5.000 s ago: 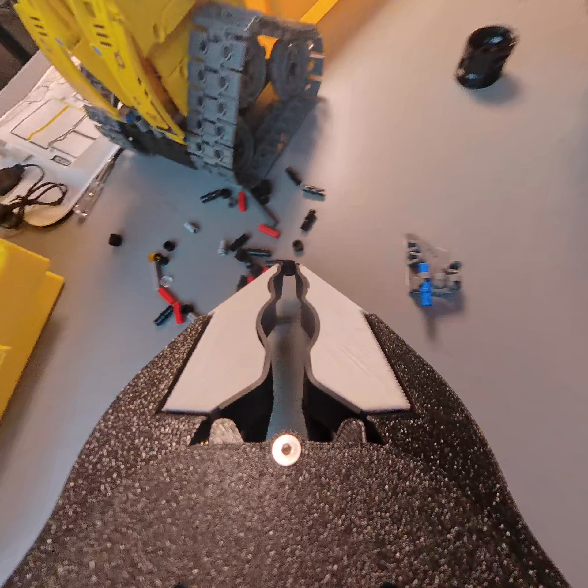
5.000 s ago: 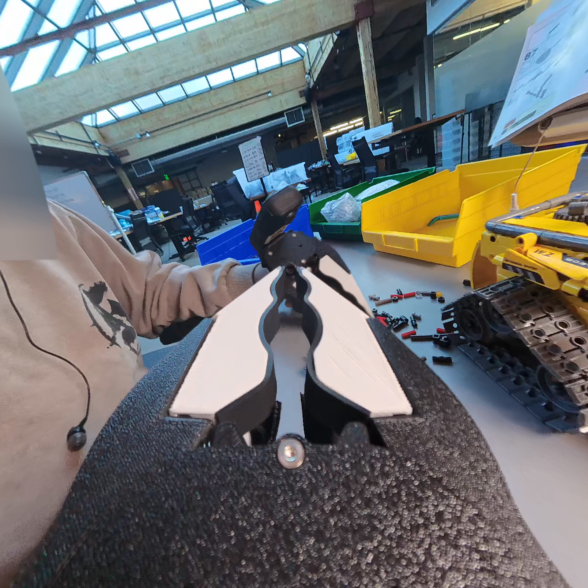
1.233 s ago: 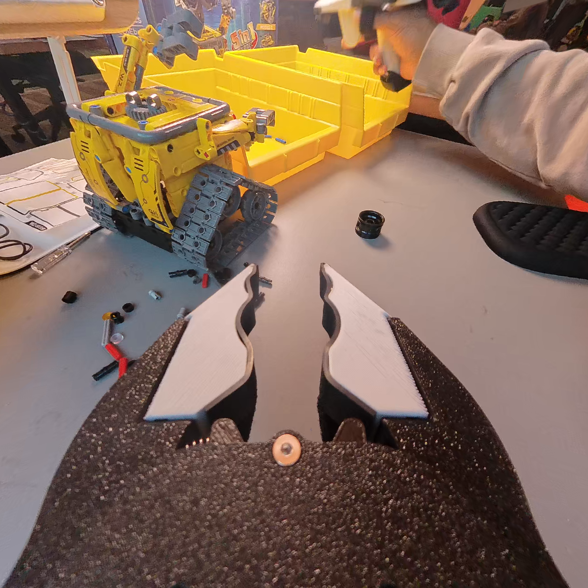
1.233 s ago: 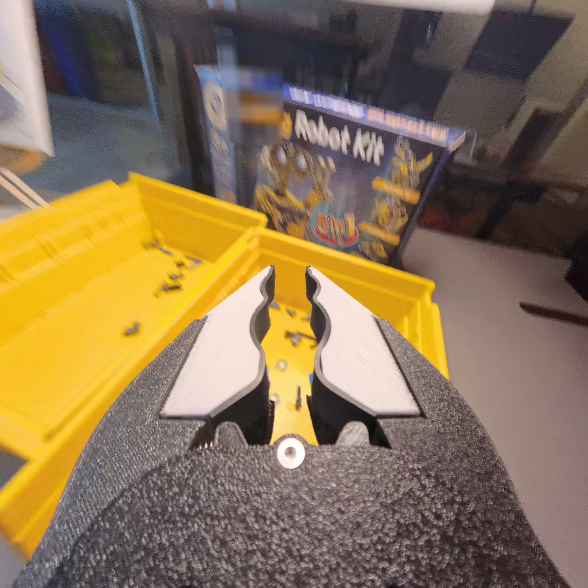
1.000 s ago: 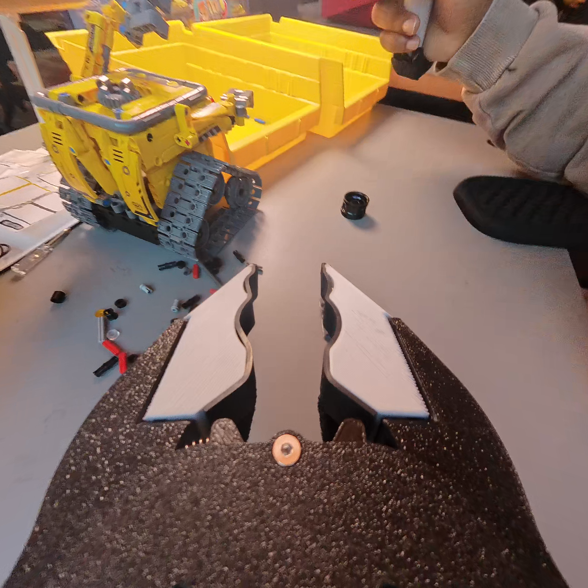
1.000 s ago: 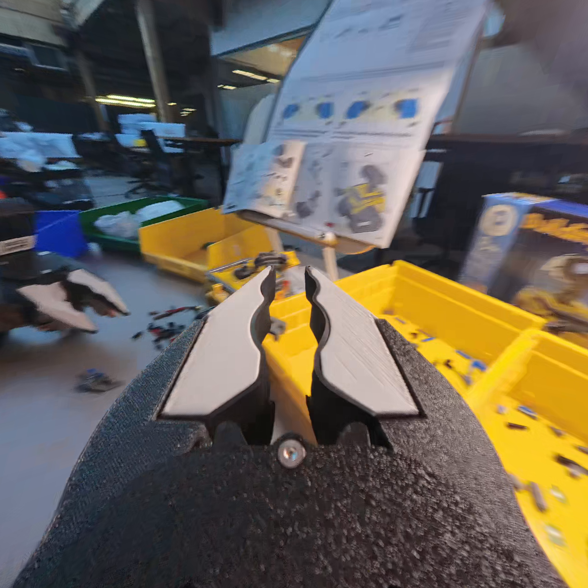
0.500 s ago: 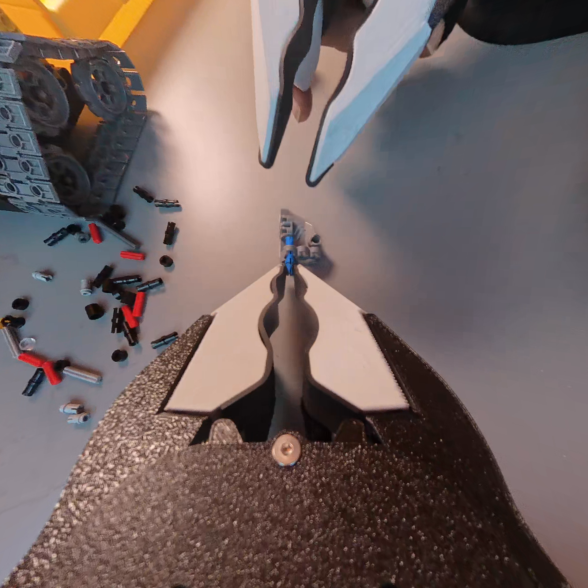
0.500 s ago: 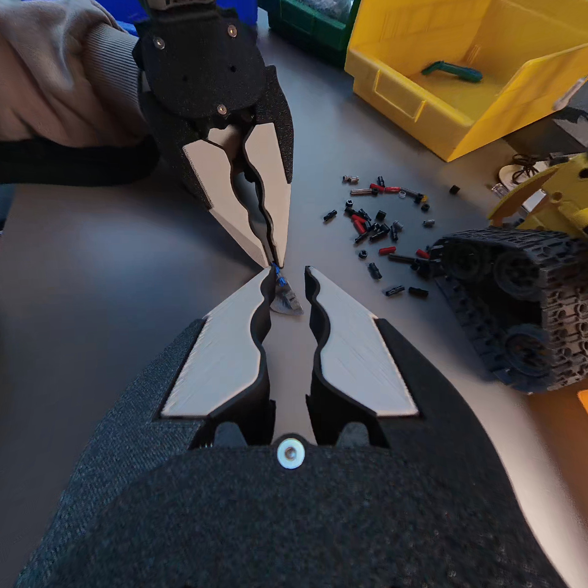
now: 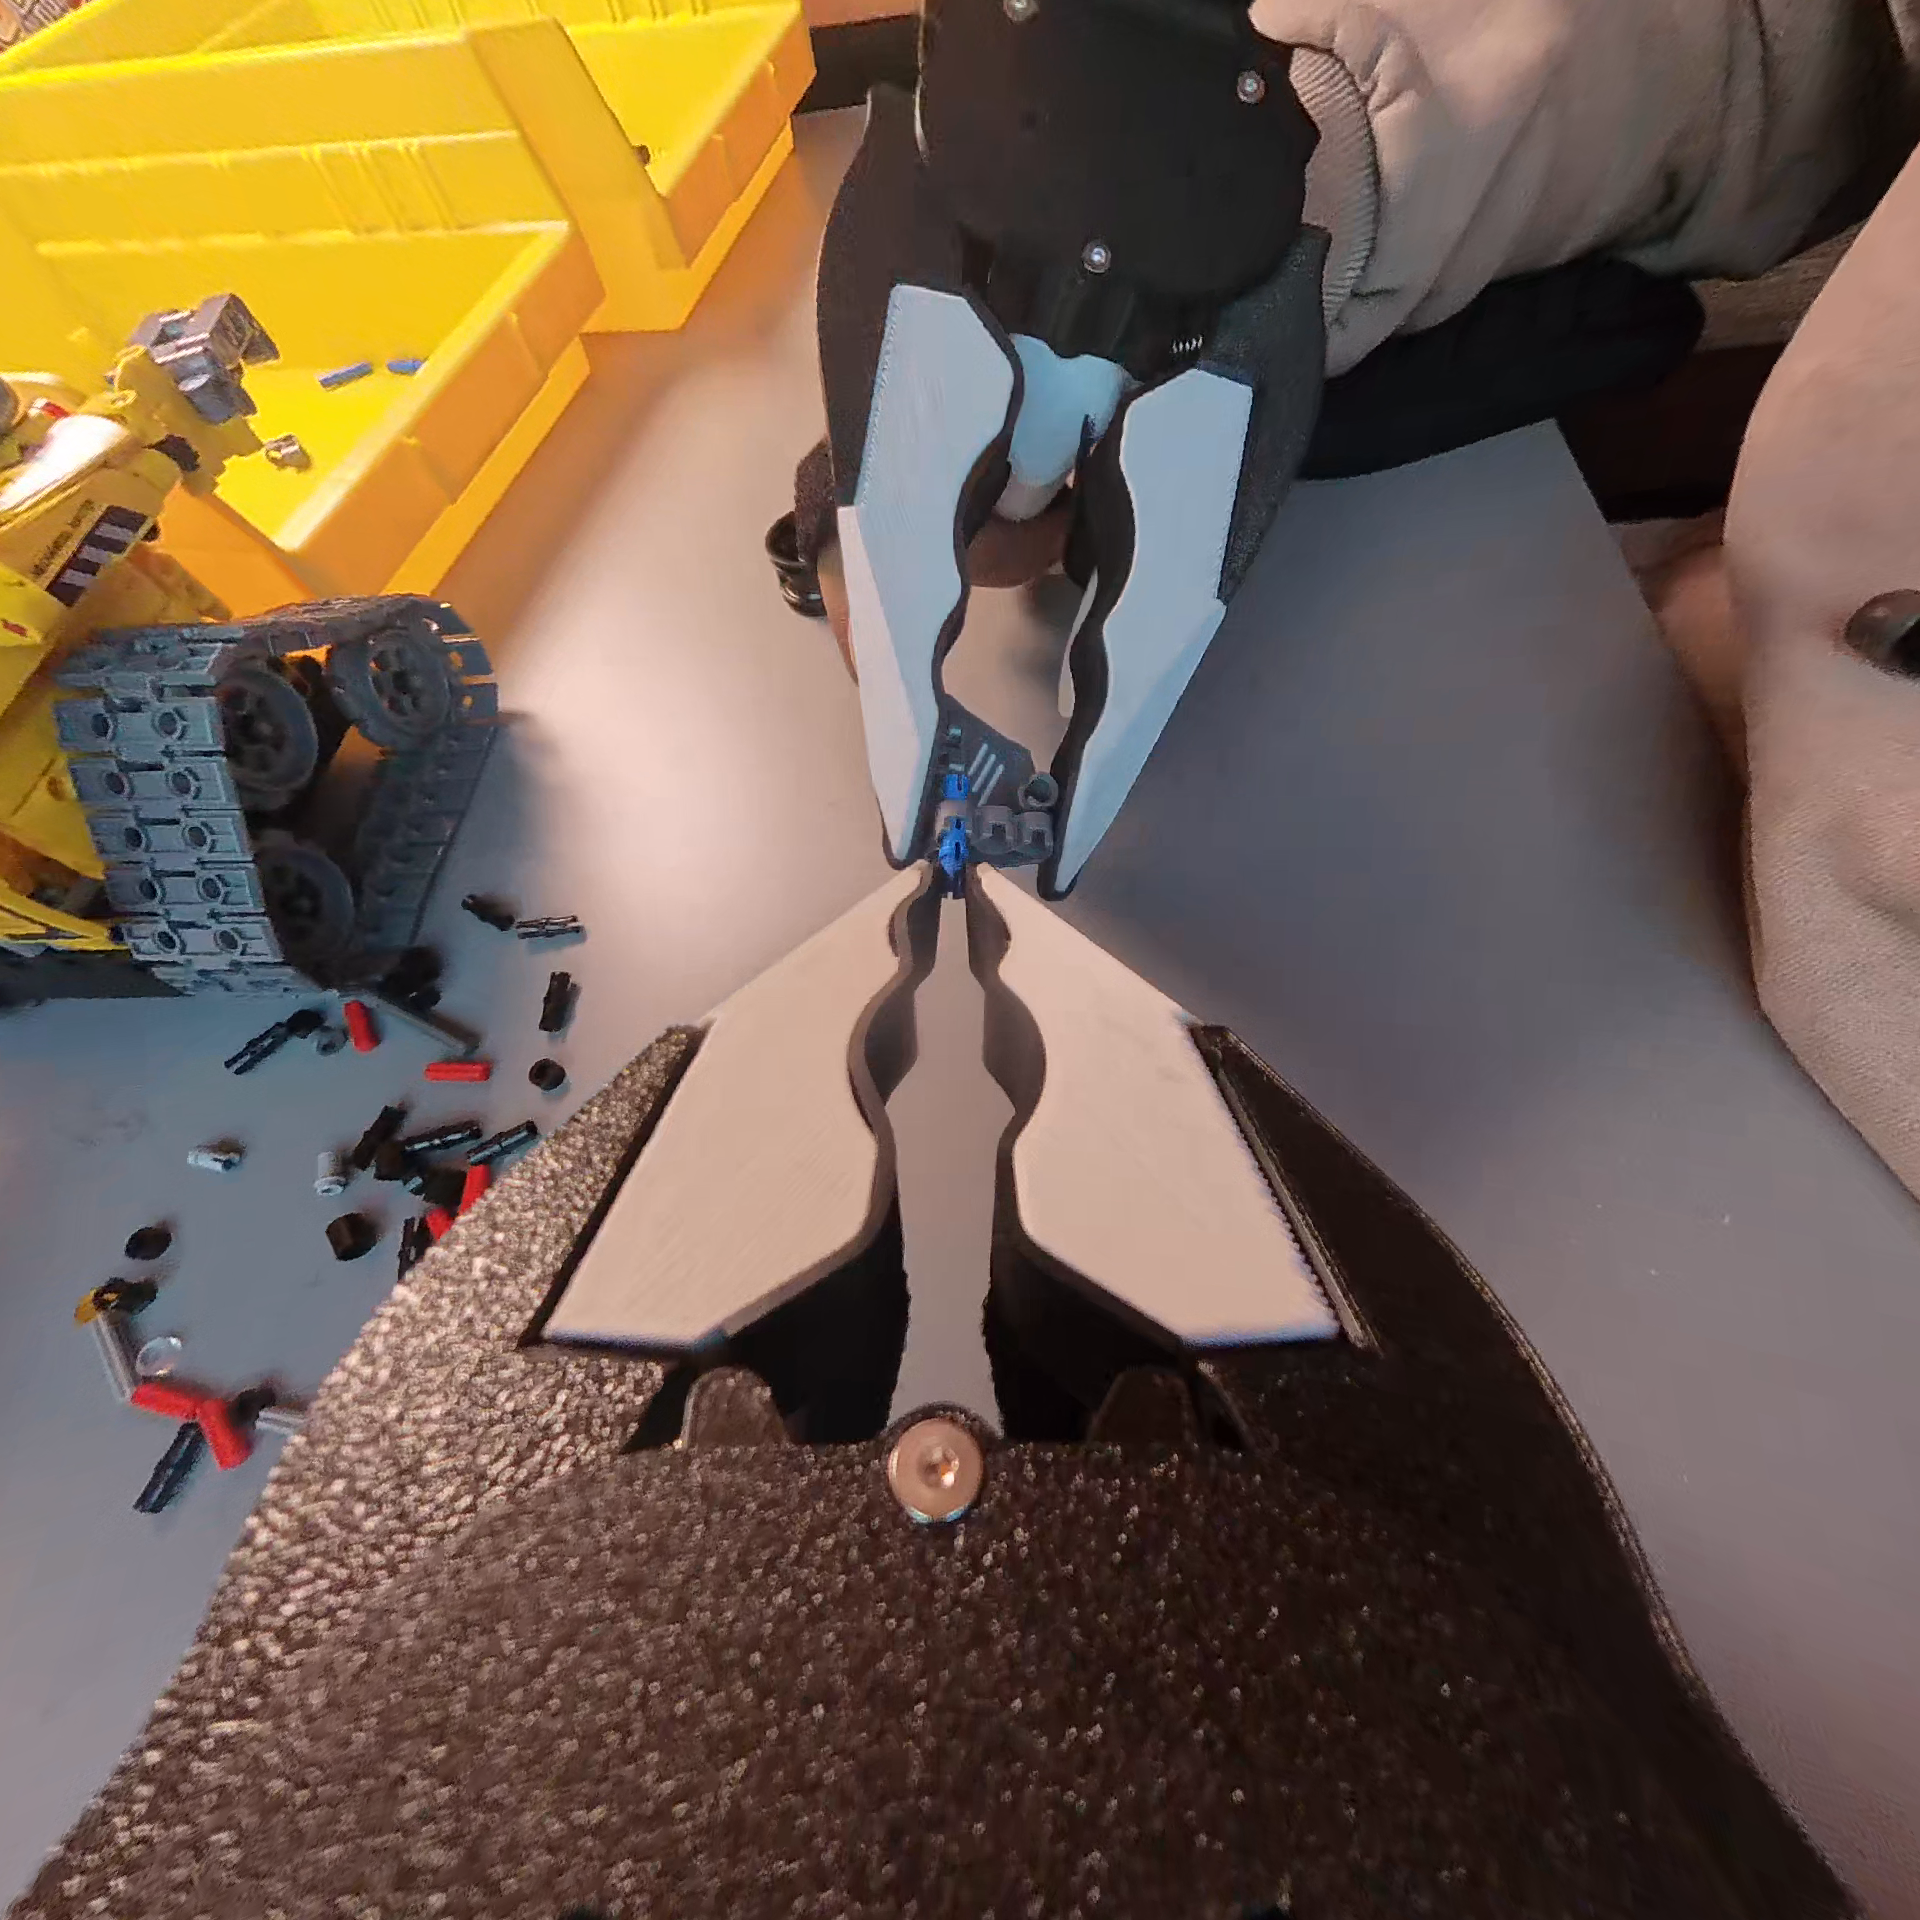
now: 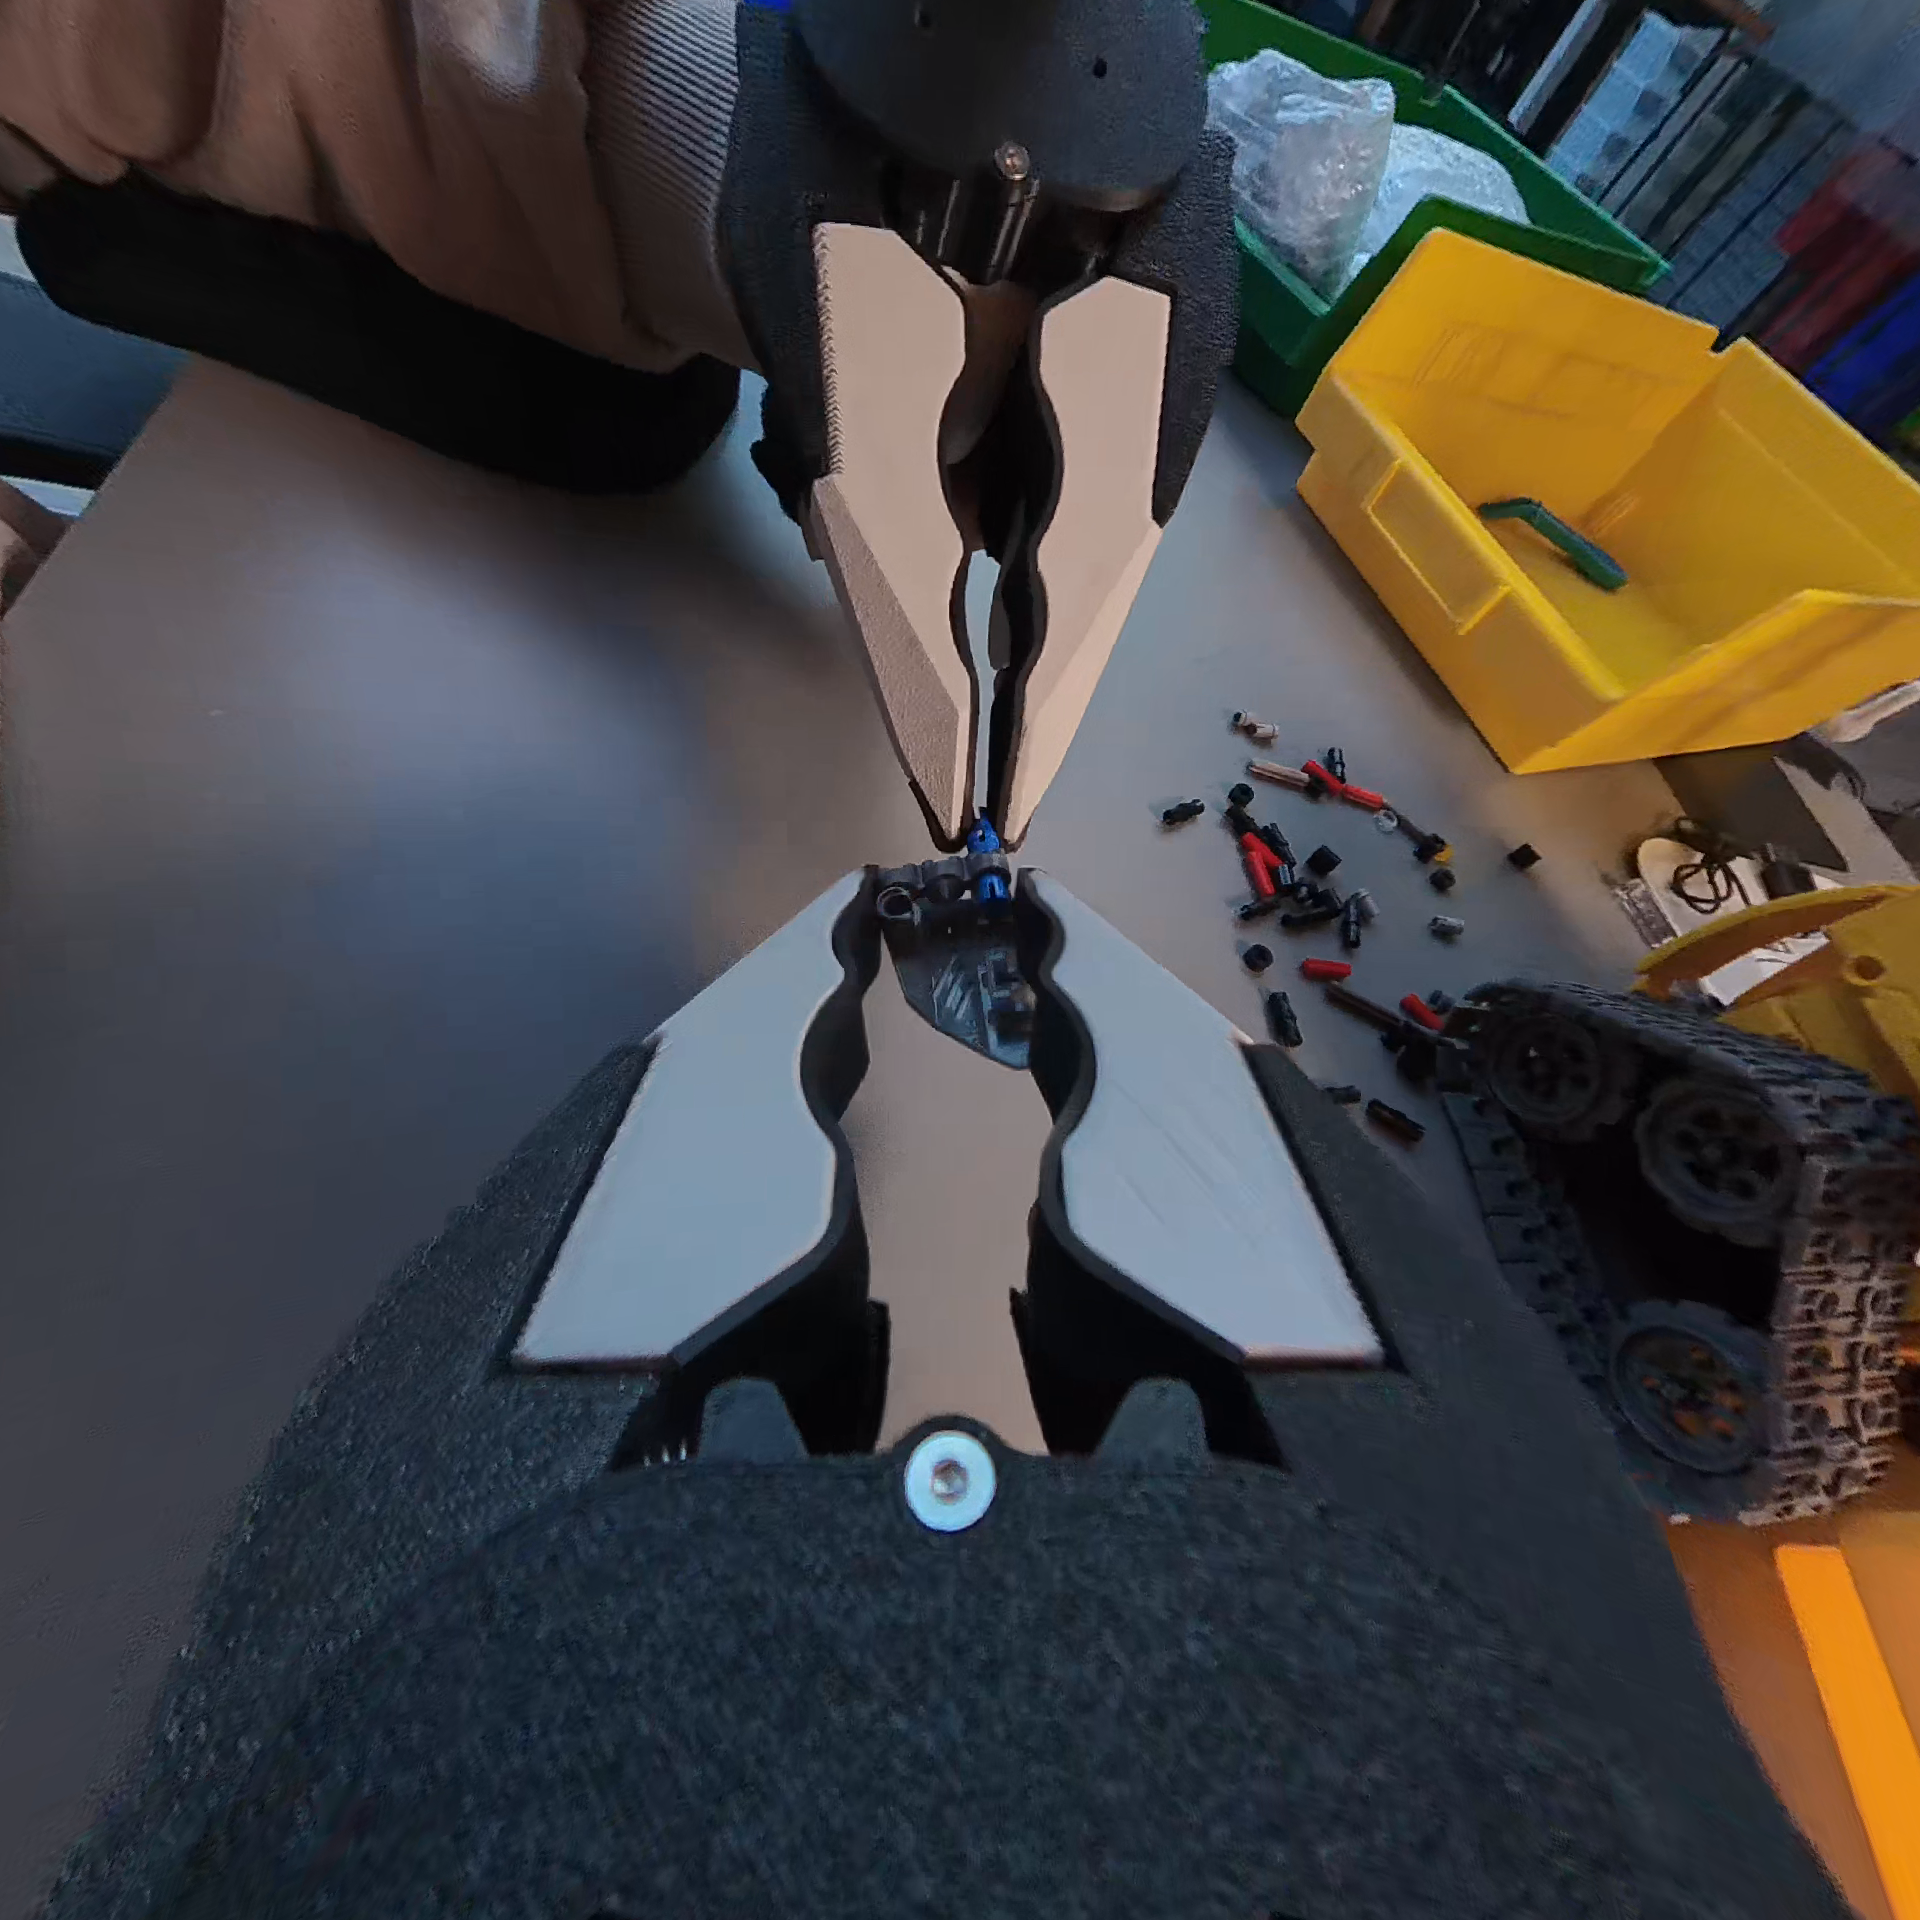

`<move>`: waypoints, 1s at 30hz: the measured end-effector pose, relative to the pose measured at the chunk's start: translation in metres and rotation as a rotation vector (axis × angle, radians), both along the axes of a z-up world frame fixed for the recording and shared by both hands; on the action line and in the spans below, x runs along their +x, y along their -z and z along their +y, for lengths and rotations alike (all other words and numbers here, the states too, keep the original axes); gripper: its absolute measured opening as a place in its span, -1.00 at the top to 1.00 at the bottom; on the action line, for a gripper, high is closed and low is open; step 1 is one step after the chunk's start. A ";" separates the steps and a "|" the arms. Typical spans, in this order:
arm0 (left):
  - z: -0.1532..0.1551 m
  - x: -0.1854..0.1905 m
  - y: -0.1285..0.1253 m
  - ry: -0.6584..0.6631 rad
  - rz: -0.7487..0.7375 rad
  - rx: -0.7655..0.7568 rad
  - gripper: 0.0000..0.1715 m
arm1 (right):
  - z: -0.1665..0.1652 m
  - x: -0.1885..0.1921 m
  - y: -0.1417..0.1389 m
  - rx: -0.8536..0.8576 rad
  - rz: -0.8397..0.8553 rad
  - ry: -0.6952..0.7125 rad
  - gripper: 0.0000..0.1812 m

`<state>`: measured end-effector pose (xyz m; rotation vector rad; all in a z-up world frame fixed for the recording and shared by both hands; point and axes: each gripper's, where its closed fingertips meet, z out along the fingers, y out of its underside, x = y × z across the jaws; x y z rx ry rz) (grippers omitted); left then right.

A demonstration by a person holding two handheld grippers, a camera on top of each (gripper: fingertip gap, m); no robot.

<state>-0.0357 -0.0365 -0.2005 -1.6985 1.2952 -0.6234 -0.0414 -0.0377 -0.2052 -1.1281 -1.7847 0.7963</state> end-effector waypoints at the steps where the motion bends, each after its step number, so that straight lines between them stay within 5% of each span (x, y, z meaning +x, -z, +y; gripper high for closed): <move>1: -0.002 0.001 -0.001 0.011 -0.005 -0.003 0.95 | -0.002 0.001 -0.001 -0.007 -0.010 -0.018 0.75; 9: -0.005 0.000 -0.027 0.029 -0.056 0.050 0.95 | -0.008 0.004 -0.029 -0.054 0.064 -0.067 0.76; 13: 0.010 -0.044 -0.036 -0.077 -0.095 0.039 0.96 | 0.028 0.033 -0.053 -0.101 0.151 0.038 0.77; 16: 0.015 -0.035 -0.037 -0.065 -0.138 0.023 0.95 | 0.029 0.035 -0.056 -0.082 0.172 0.043 0.76; 30: 0.013 -0.021 -0.012 -0.063 -0.115 -0.039 0.95 | 0.016 0.015 0.039 0.002 -0.234 0.106 0.75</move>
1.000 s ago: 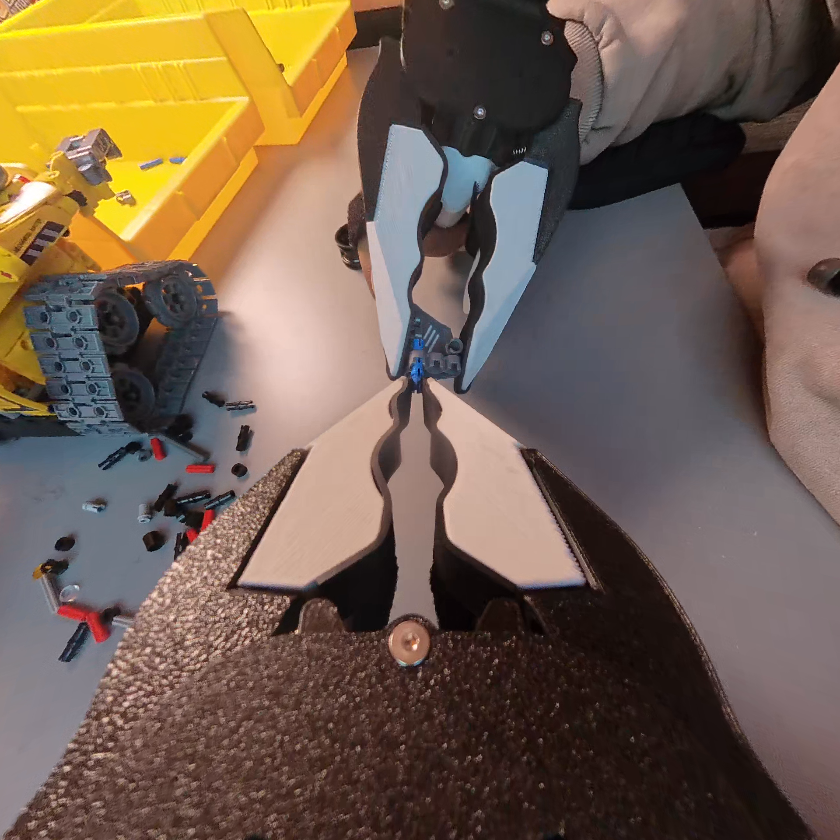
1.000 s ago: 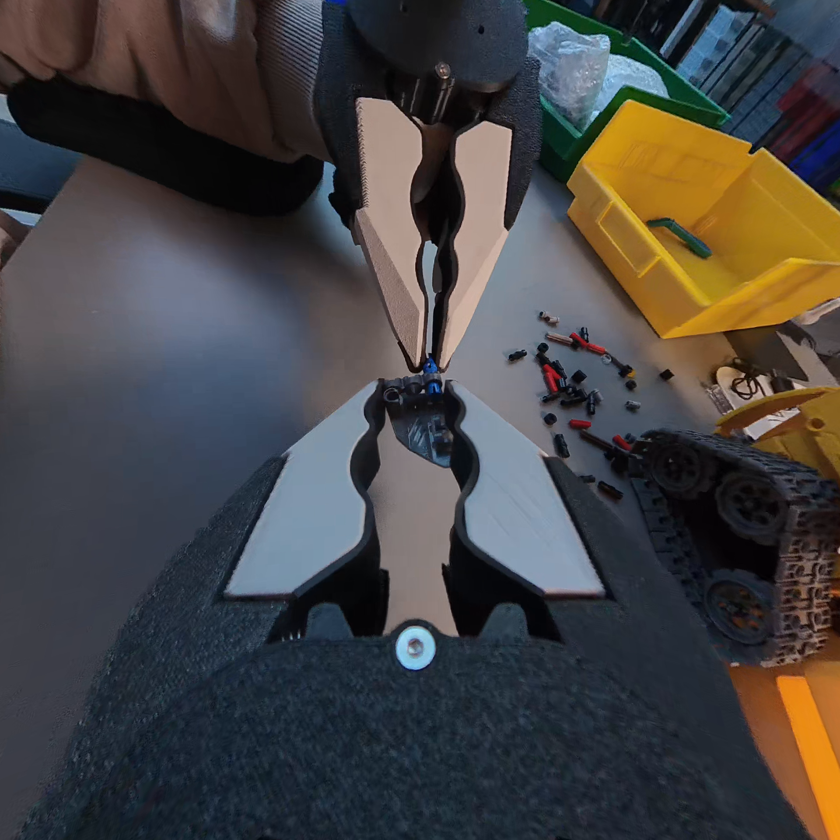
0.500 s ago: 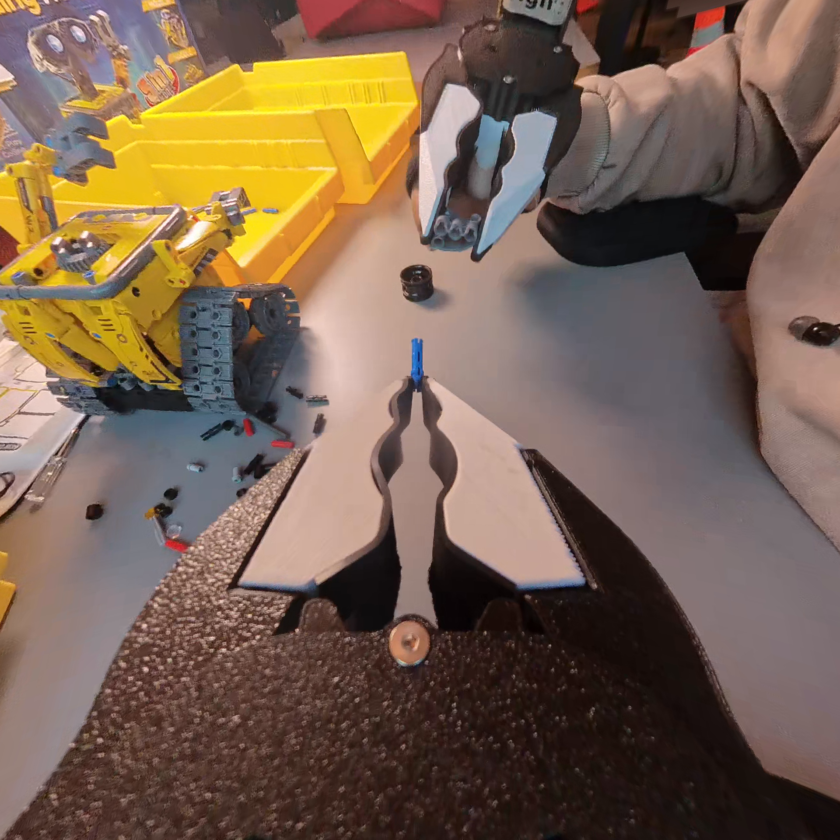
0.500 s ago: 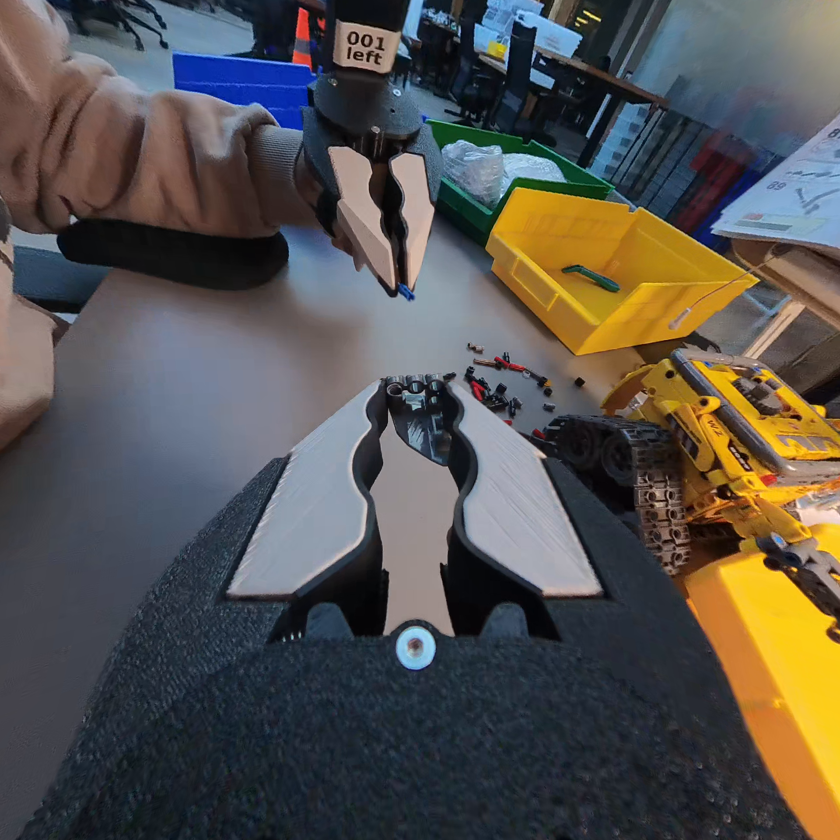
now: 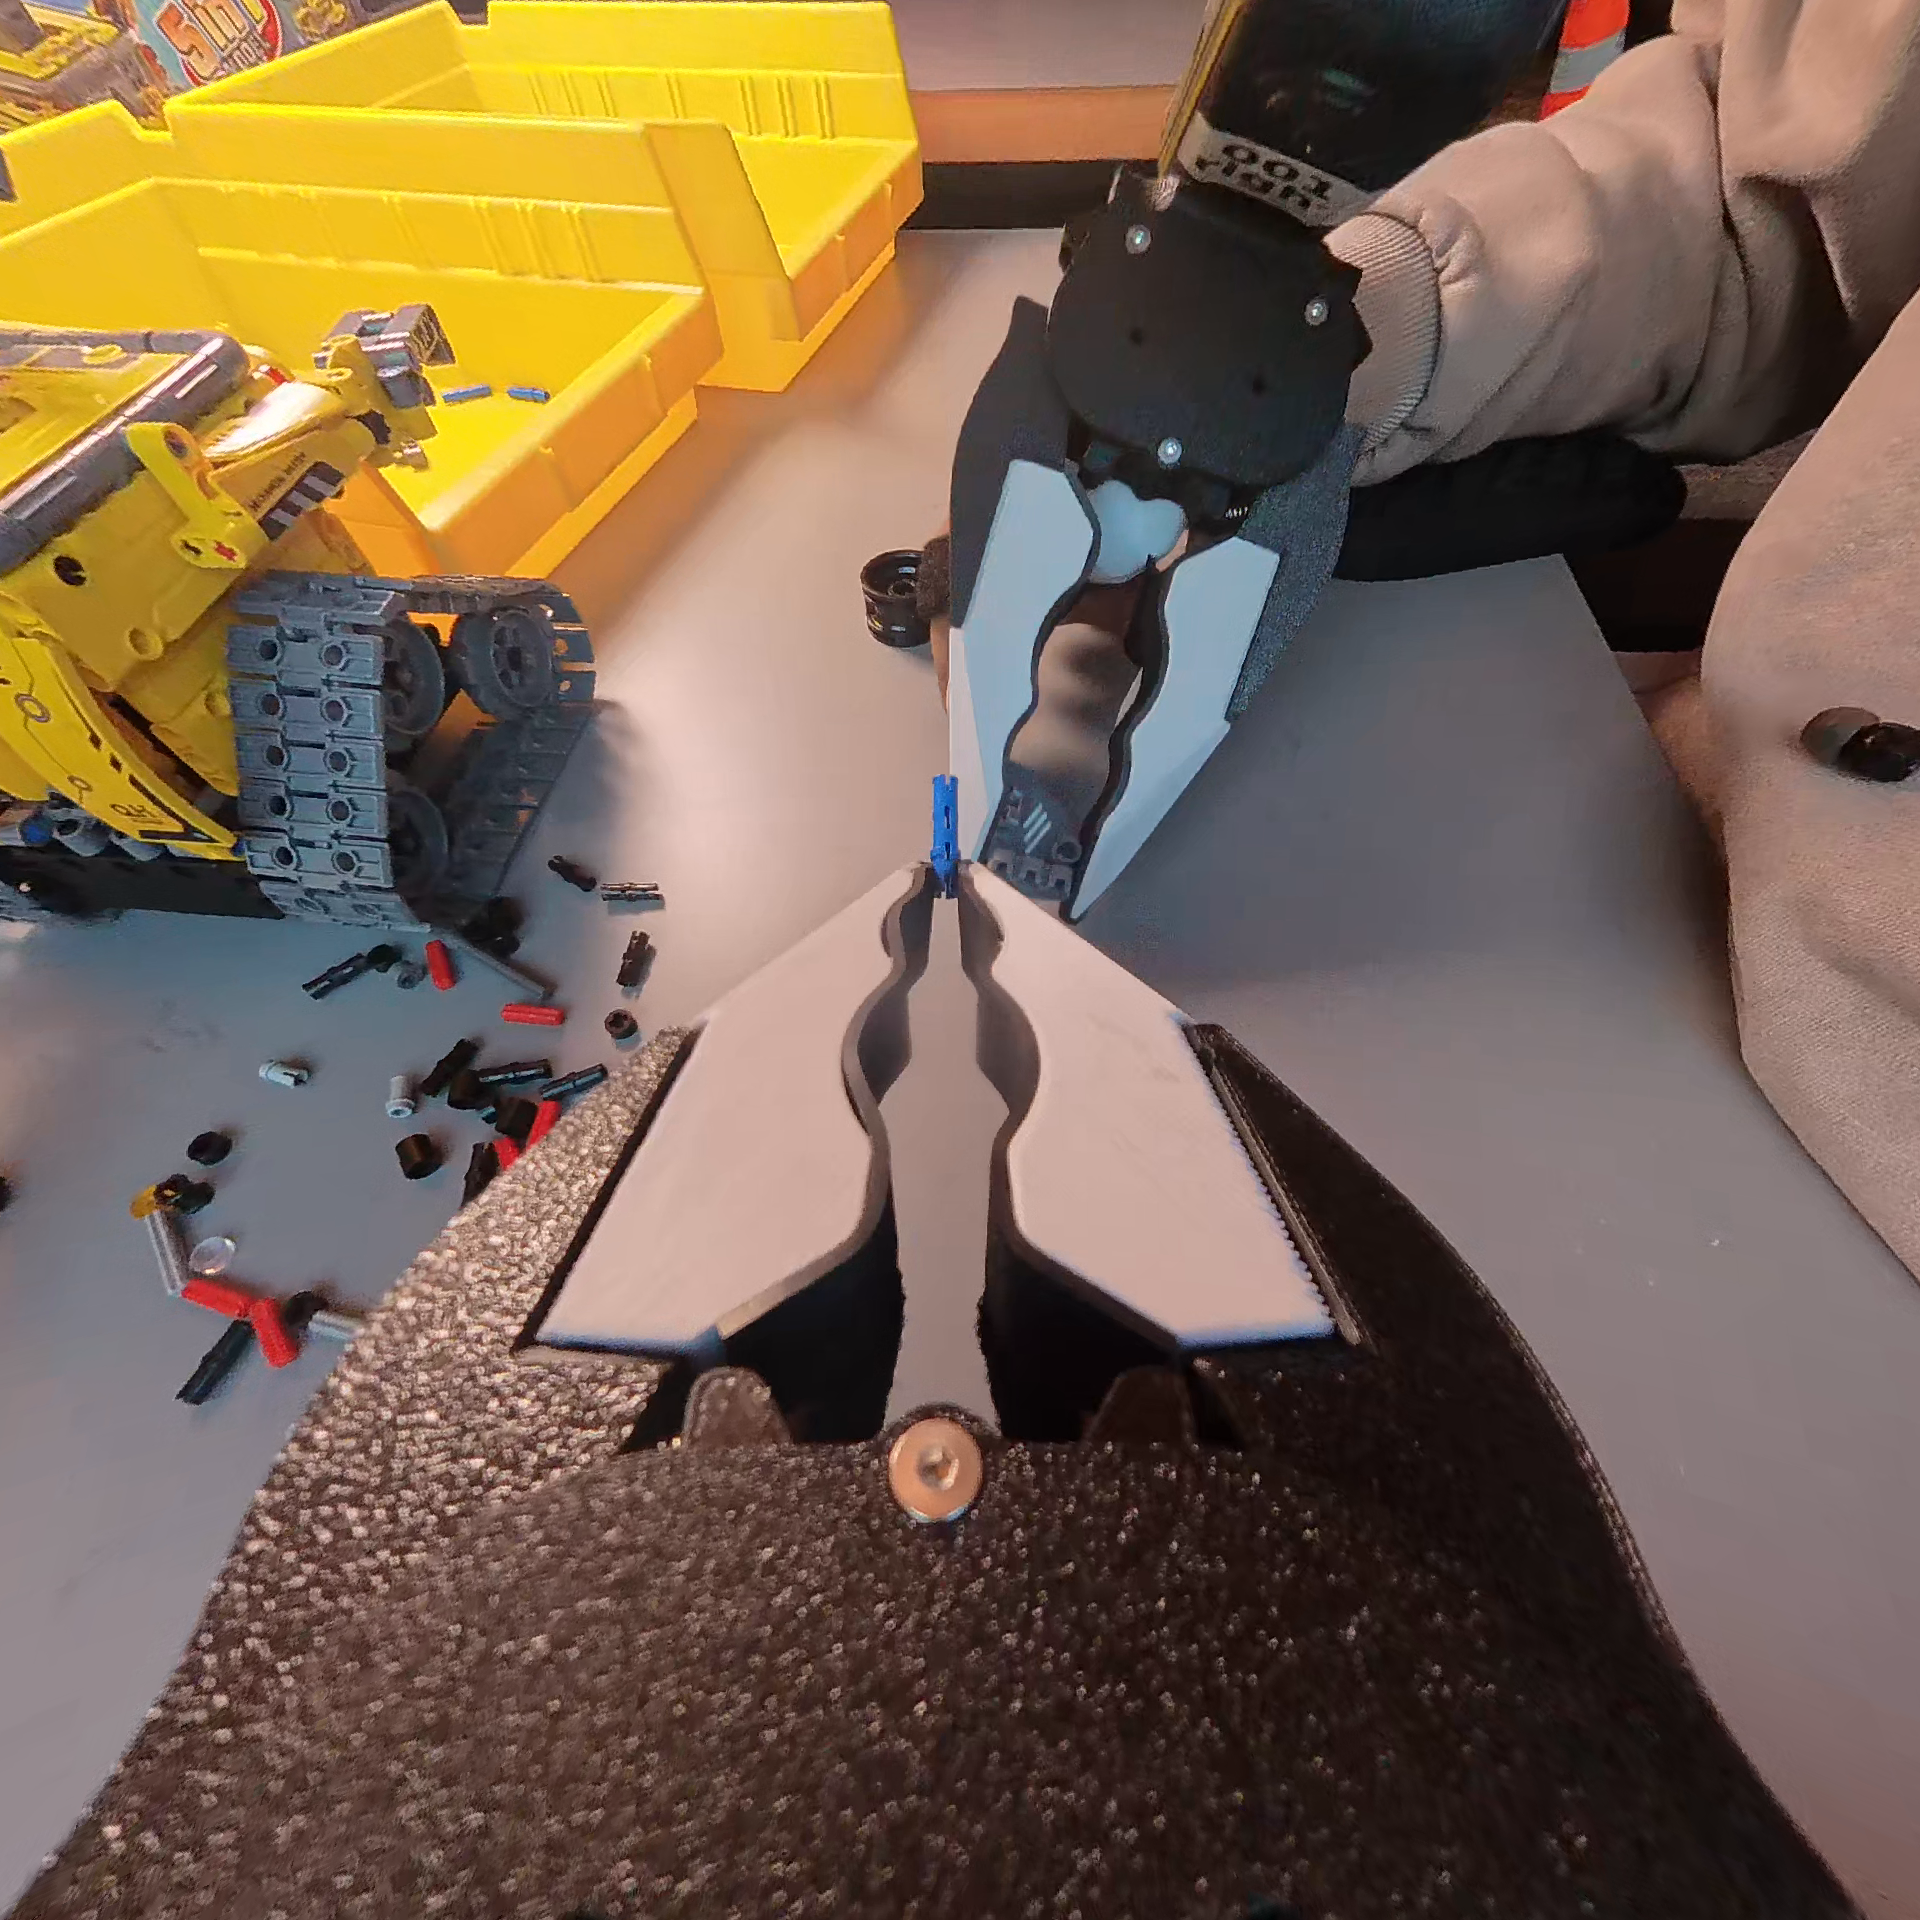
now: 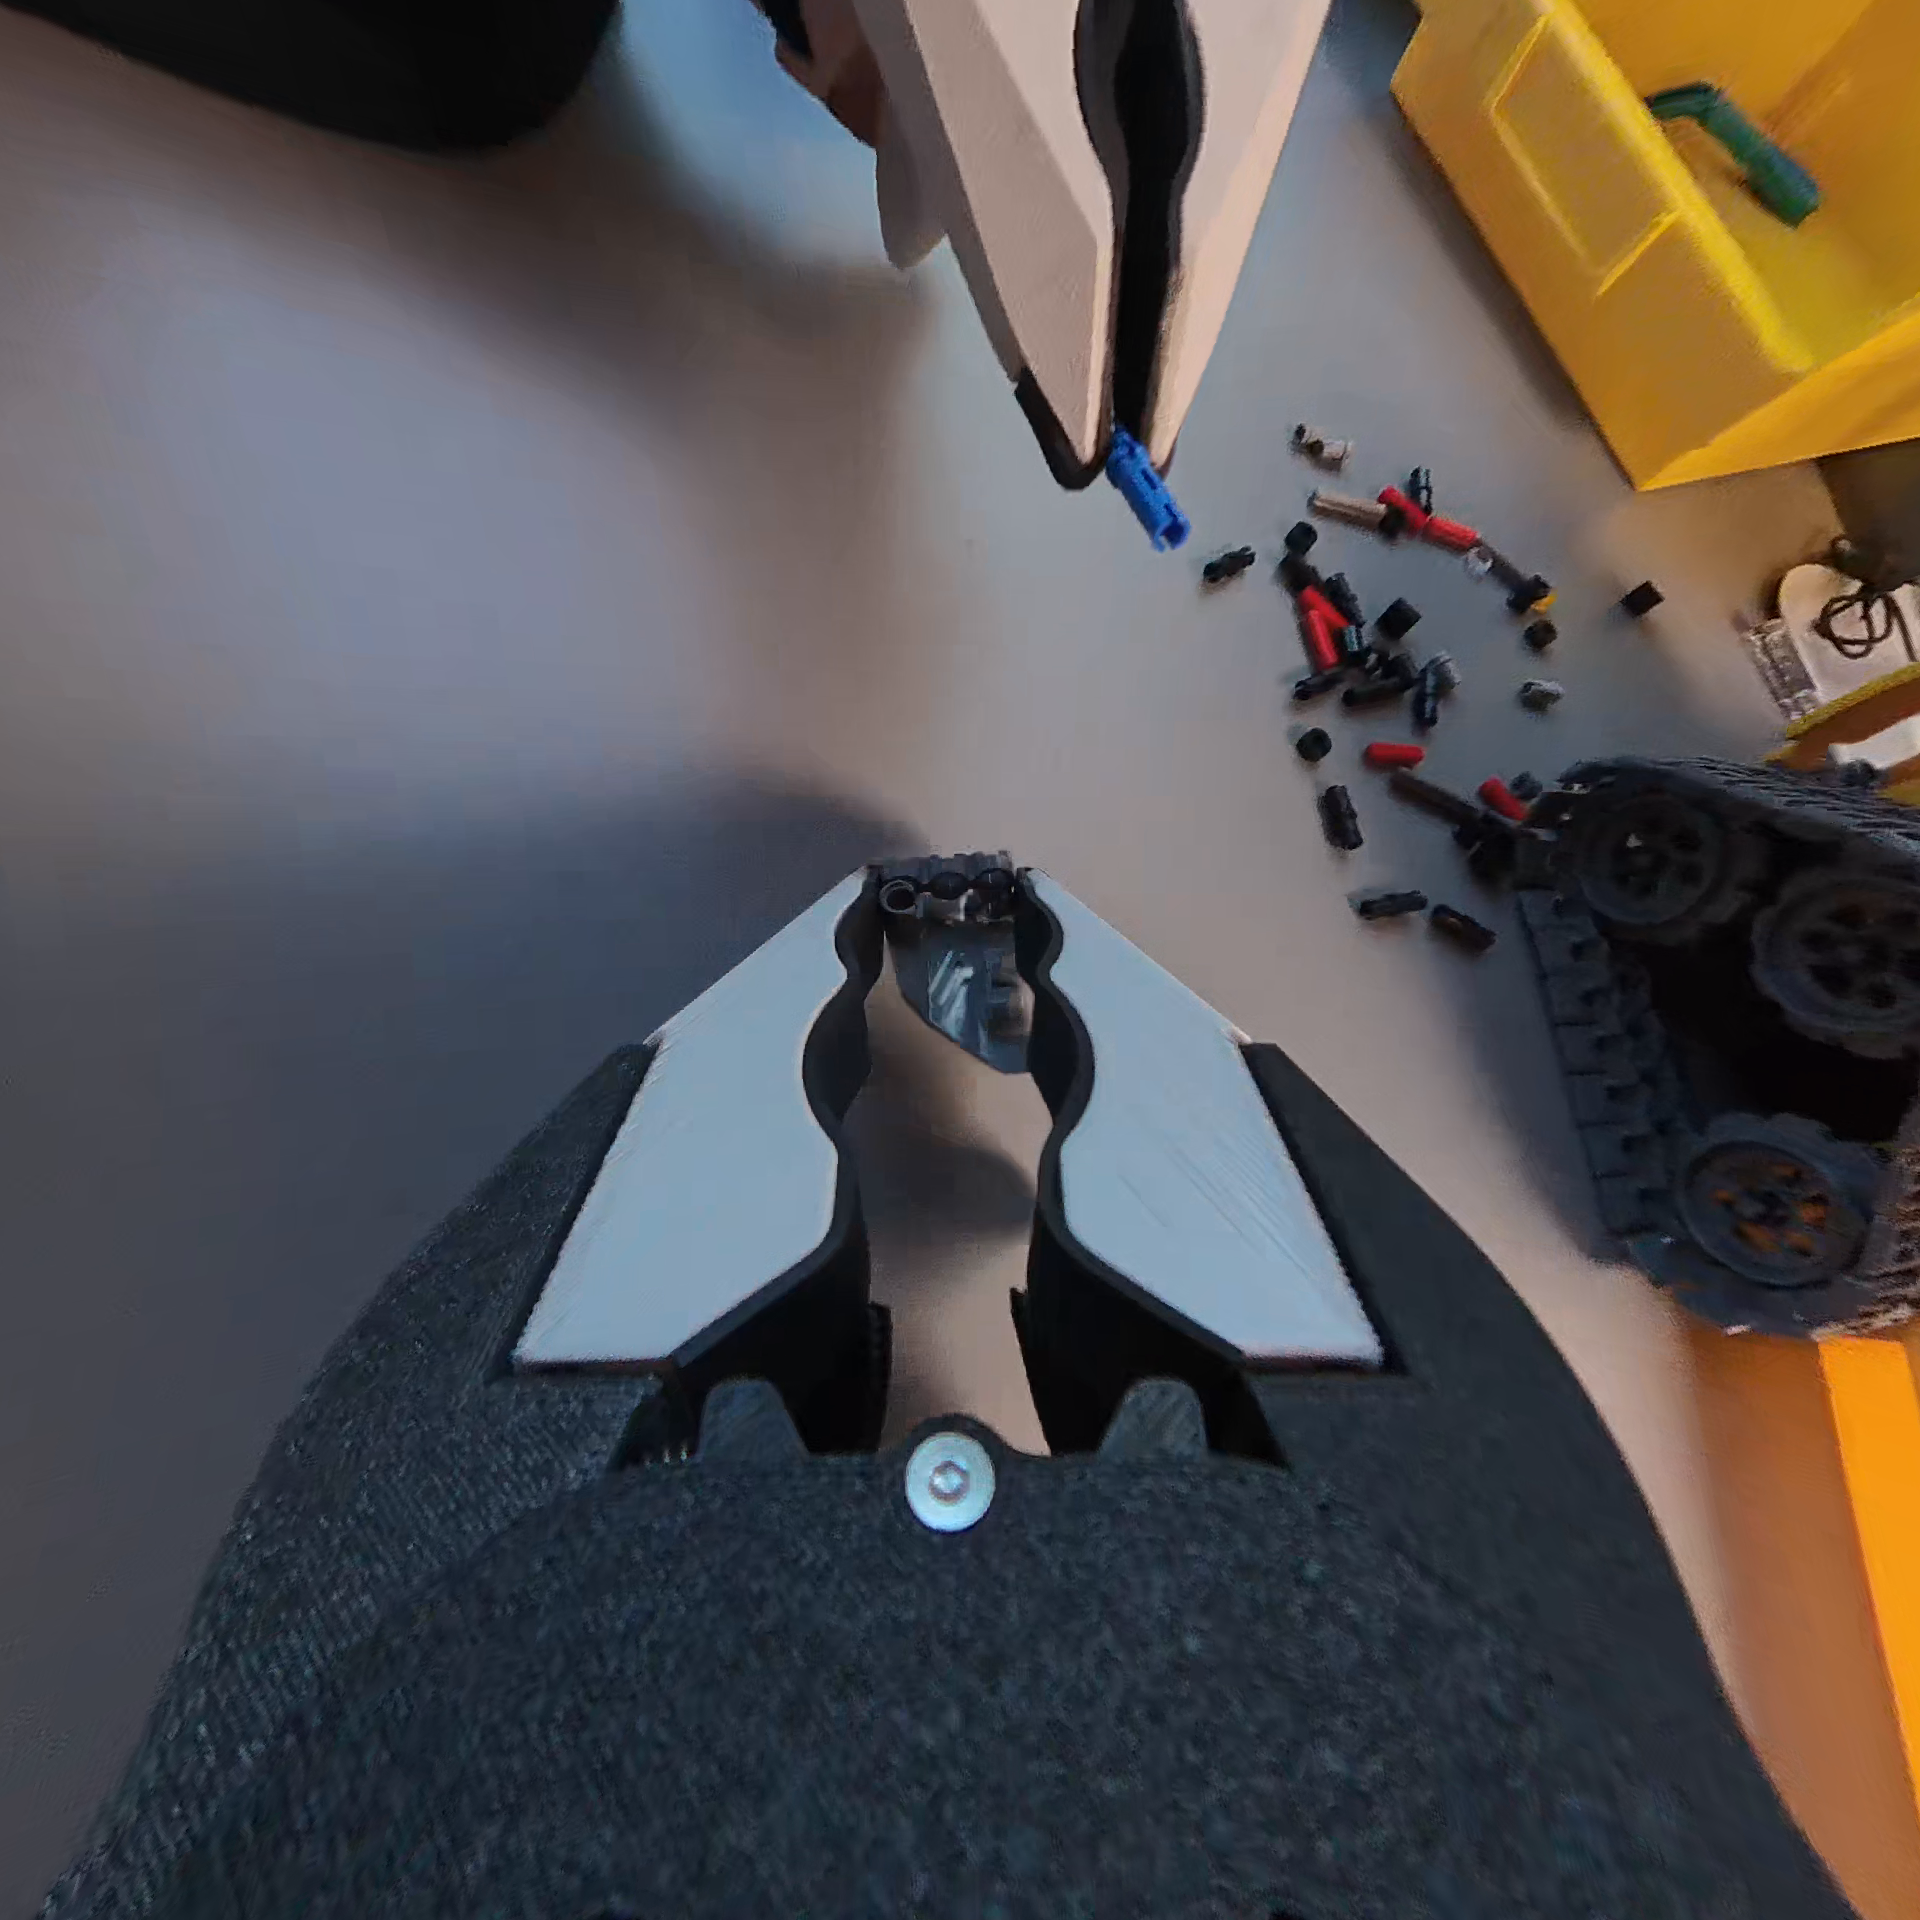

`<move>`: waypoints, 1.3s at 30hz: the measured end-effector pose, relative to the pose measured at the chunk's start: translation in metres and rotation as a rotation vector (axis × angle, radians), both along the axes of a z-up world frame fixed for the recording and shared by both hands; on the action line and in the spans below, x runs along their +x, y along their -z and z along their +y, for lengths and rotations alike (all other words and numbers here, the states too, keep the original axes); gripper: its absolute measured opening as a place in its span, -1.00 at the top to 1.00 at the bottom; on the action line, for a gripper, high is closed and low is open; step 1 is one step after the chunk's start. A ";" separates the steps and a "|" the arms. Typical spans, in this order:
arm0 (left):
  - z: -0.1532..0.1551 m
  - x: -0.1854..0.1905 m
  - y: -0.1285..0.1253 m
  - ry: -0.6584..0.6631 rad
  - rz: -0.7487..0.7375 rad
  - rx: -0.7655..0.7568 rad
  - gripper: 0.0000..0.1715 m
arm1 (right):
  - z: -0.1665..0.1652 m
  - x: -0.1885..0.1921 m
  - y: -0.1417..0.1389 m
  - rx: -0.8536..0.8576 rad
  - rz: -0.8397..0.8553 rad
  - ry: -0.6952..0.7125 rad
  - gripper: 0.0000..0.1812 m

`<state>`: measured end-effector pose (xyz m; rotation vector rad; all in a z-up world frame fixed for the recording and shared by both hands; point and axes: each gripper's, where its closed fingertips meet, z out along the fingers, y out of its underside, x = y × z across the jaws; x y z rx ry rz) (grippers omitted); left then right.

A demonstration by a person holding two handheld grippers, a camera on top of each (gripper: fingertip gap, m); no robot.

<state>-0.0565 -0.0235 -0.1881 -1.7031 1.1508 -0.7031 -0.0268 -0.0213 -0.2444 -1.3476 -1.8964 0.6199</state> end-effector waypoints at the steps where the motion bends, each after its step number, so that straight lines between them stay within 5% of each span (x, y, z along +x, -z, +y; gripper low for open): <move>1: -0.001 0.001 0.001 0.005 0.001 0.001 0.95 | 0.000 0.000 0.003 0.002 -0.012 -0.002 0.71; 4: -0.004 0.006 0.001 0.023 -0.001 0.002 0.95 | -0.004 -0.003 -0.014 -0.041 0.064 -0.017 0.55; 8: -0.010 0.015 0.003 0.054 0.012 0.004 0.95 | -0.013 -0.009 -0.057 -0.065 0.258 -0.060 0.64; 13: -0.016 0.021 0.007 0.084 0.034 0.001 0.95 | -0.014 -0.010 -0.057 0.003 0.277 -0.063 0.94; 22: -0.006 0.018 0.001 0.013 0.015 0.046 0.83 | -0.003 -0.006 -0.066 0.010 0.277 -0.048 0.97; 24: 0.005 0.010 0.002 -0.052 0.015 0.033 0.58 | 0.035 0.004 -0.090 0.047 0.331 0.064 0.97; 27: 0.017 0.003 0.003 -0.119 -0.015 0.004 0.45 | 0.139 0.042 -0.127 0.146 0.339 0.377 0.98; 32: 0.022 0.000 0.006 -0.149 -0.024 -0.010 0.45 | 0.301 0.115 -0.093 0.142 0.029 0.837 0.97; 39: 0.023 -0.003 0.008 -0.155 -0.008 -0.005 0.49 | 0.348 0.134 -0.051 0.127 -0.177 1.030 0.87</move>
